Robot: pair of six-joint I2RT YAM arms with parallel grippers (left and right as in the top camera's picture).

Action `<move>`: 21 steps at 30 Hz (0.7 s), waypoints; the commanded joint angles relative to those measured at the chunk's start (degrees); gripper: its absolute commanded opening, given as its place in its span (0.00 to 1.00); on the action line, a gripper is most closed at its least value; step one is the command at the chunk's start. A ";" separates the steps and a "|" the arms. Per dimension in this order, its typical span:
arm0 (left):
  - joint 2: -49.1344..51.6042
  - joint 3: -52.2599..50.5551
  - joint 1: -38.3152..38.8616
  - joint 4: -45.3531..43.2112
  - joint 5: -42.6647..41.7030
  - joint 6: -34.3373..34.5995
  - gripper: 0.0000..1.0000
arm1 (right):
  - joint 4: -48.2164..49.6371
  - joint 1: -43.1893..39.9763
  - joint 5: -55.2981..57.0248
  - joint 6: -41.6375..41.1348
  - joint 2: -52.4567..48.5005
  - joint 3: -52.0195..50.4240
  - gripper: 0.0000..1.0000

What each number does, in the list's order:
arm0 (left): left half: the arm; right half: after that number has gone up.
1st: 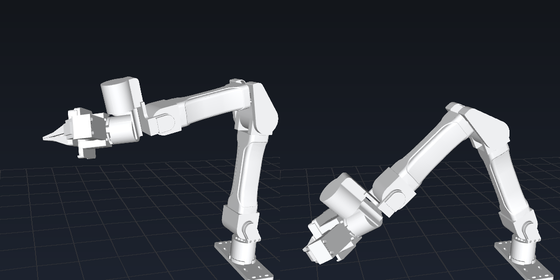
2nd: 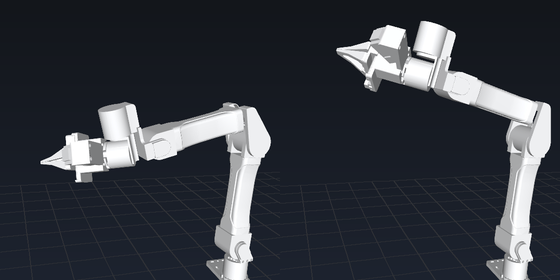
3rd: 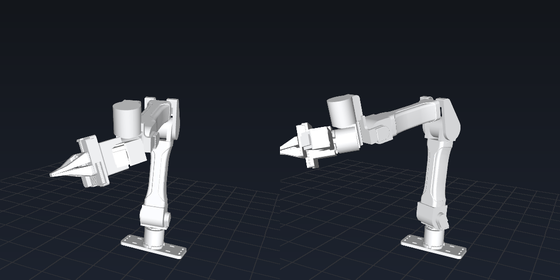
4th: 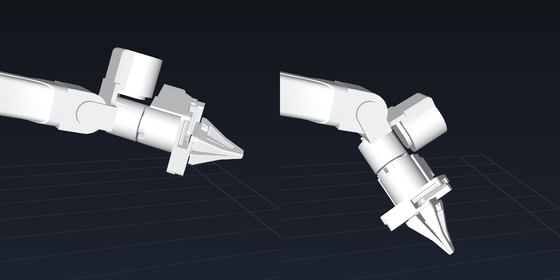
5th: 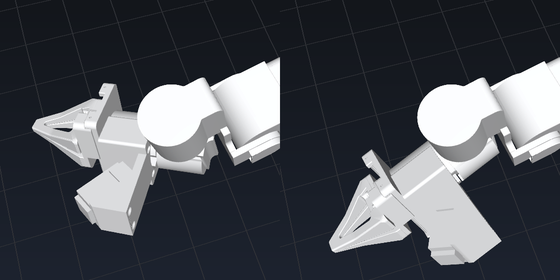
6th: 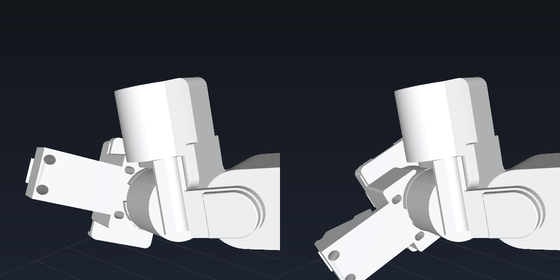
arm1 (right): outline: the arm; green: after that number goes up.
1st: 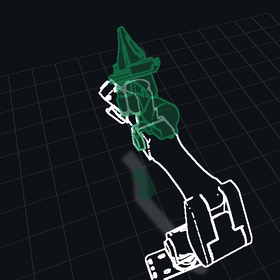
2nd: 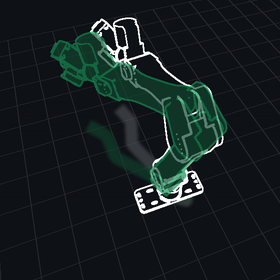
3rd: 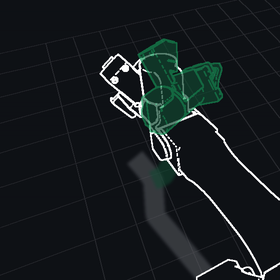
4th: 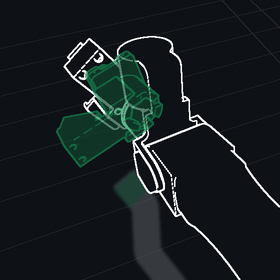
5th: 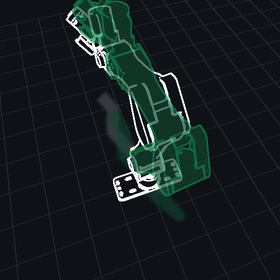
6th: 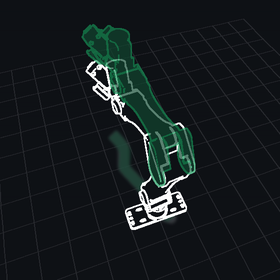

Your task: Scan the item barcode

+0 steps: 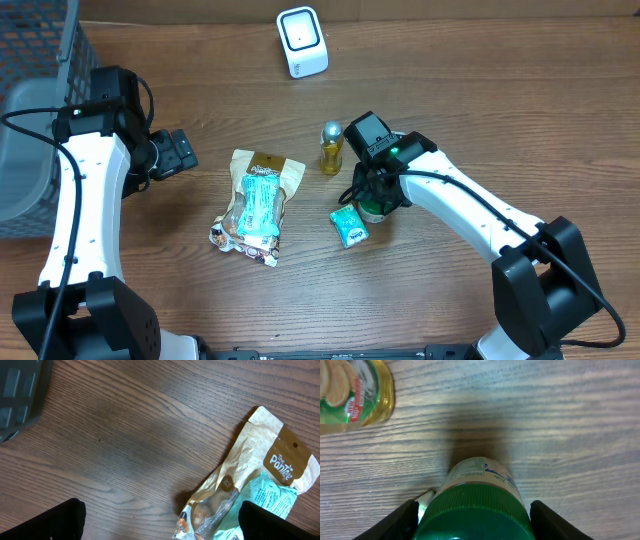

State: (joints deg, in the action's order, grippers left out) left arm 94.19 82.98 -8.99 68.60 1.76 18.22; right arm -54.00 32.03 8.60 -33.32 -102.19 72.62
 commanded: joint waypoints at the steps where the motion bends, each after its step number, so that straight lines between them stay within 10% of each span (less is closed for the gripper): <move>1: -0.02 0.26 0.02 -0.04 0.13 -0.02 1.00 | 0.15 0.15 3.37 8.22 -0.09 -0.28 0.57; 21: -0.02 0.26 0.02 -0.04 0.13 -0.02 0.99 | 2.34 0.13 5.79 11.10 -0.09 -0.28 0.56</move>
State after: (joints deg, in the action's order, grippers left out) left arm 94.19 82.98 -8.99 68.60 1.76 18.22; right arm -51.86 32.03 11.29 -22.63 -102.17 72.62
